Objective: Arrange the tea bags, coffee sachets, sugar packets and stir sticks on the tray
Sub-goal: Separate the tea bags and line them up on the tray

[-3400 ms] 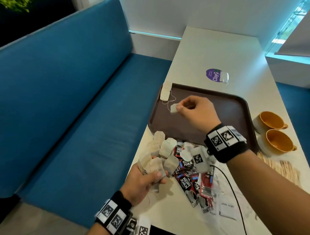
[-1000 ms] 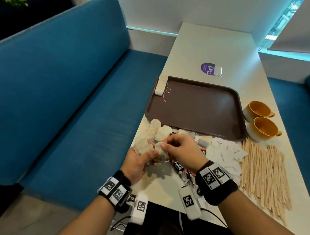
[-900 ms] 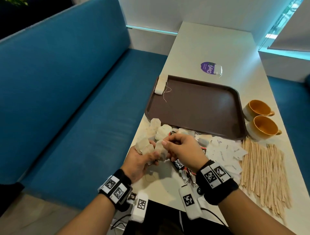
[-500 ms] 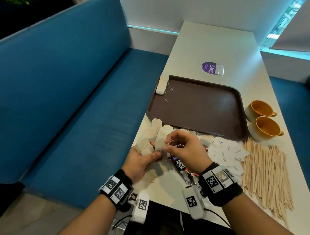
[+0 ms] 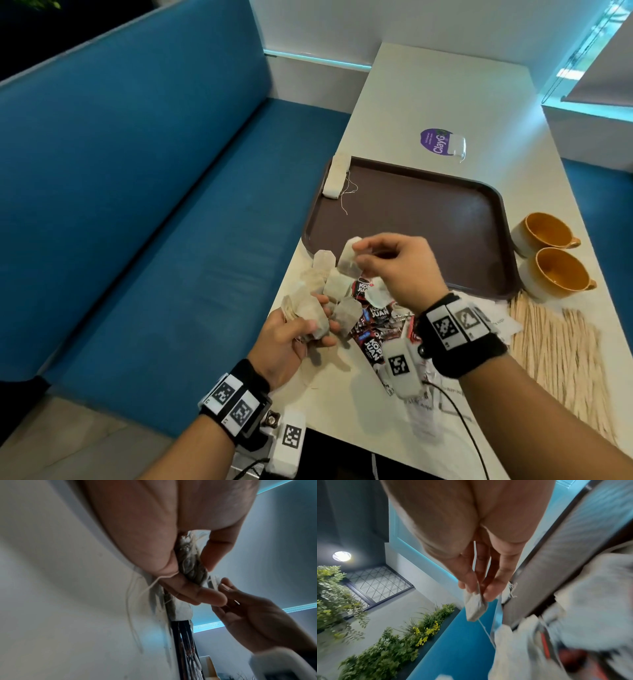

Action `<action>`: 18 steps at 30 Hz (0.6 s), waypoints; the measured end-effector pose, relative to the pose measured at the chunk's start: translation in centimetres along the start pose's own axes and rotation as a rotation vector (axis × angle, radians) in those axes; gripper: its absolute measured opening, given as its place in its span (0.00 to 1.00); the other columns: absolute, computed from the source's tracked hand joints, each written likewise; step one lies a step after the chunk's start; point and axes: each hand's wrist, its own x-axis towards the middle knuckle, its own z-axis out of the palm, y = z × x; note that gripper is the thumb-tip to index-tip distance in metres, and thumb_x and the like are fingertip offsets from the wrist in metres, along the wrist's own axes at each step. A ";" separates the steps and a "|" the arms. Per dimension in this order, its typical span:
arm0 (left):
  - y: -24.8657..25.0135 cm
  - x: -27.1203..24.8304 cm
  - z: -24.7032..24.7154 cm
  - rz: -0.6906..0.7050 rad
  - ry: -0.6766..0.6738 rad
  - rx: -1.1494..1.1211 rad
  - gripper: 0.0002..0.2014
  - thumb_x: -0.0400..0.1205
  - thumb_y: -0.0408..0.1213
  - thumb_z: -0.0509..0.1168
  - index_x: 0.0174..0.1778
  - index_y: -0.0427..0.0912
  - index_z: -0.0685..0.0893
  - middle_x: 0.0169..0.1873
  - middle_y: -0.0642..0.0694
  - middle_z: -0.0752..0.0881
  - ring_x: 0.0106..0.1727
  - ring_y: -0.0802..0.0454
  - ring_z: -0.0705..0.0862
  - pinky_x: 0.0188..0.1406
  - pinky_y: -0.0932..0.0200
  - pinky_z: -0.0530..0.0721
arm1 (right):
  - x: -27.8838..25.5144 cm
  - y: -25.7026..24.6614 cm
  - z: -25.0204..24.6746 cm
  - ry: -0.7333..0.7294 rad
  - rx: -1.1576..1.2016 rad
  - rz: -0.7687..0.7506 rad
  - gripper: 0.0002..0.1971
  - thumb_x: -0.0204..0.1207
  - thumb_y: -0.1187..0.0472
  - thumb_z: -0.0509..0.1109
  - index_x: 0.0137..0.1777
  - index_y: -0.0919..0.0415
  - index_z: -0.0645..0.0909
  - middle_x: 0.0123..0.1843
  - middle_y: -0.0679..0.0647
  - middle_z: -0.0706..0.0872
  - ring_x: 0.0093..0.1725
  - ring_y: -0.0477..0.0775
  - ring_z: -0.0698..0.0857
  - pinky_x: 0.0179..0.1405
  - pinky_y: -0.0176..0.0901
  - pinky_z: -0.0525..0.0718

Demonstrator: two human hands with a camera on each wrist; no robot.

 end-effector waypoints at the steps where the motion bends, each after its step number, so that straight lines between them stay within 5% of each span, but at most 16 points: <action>1: 0.0 0.1 0.1 -0.006 0.006 0.014 0.26 0.69 0.23 0.64 0.66 0.25 0.79 0.47 0.30 0.85 0.44 0.37 0.89 0.34 0.51 0.90 | 1.4 -0.3 -0.3 0.029 -0.026 -0.023 0.10 0.74 0.71 0.80 0.46 0.54 0.93 0.41 0.52 0.94 0.41 0.49 0.92 0.45 0.39 0.91; 4: -0.1 0.2 0.0 -0.010 0.004 0.035 0.25 0.70 0.24 0.64 0.66 0.26 0.79 0.47 0.29 0.86 0.45 0.36 0.90 0.33 0.51 0.90 | 5.6 -1.3 -0.9 0.099 -0.174 -0.095 0.10 0.74 0.67 0.79 0.44 0.49 0.92 0.37 0.45 0.91 0.32 0.32 0.84 0.38 0.23 0.80; 9: -0.3 0.2 -0.3 -0.038 0.002 0.032 0.26 0.74 0.25 0.65 0.70 0.27 0.76 0.50 0.25 0.88 0.52 0.28 0.89 0.39 0.49 0.91 | 12.1 -1.6 -0.2 0.090 -0.294 -0.111 0.09 0.75 0.67 0.78 0.43 0.49 0.91 0.40 0.42 0.90 0.32 0.30 0.82 0.34 0.16 0.73; 12: -0.4 0.2 -0.7 -0.071 0.014 0.074 0.26 0.75 0.28 0.68 0.71 0.31 0.77 0.54 0.20 0.87 0.54 0.24 0.87 0.39 0.47 0.91 | 15.5 -0.3 0.9 0.070 -0.331 -0.079 0.10 0.75 0.66 0.77 0.40 0.48 0.90 0.41 0.43 0.92 0.38 0.39 0.87 0.42 0.23 0.81; 14: -0.5 0.3 -0.9 -0.093 0.028 0.110 0.25 0.75 0.33 0.72 0.69 0.38 0.81 0.56 0.21 0.87 0.54 0.25 0.86 0.44 0.47 0.87 | 17.1 0.9 1.7 0.020 -0.324 -0.044 0.09 0.74 0.66 0.77 0.40 0.48 0.90 0.41 0.48 0.92 0.43 0.51 0.91 0.50 0.39 0.89; 16: -0.4 0.3 -0.9 -0.112 0.037 0.128 0.24 0.74 0.38 0.75 0.67 0.43 0.83 0.56 0.22 0.88 0.51 0.28 0.87 0.46 0.47 0.85 | 18.1 1.5 2.3 -0.062 -0.253 -0.006 0.09 0.75 0.69 0.78 0.43 0.53 0.91 0.40 0.55 0.92 0.39 0.60 0.90 0.47 0.49 0.91; 18: -0.4 0.2 -1.0 -0.120 0.038 0.119 0.25 0.73 0.39 0.76 0.67 0.43 0.84 0.56 0.21 0.87 0.52 0.28 0.87 0.48 0.47 0.84 | 18.7 1.6 2.7 -0.122 -0.172 0.012 0.06 0.76 0.73 0.77 0.48 0.62 0.90 0.37 0.56 0.90 0.35 0.57 0.87 0.39 0.44 0.88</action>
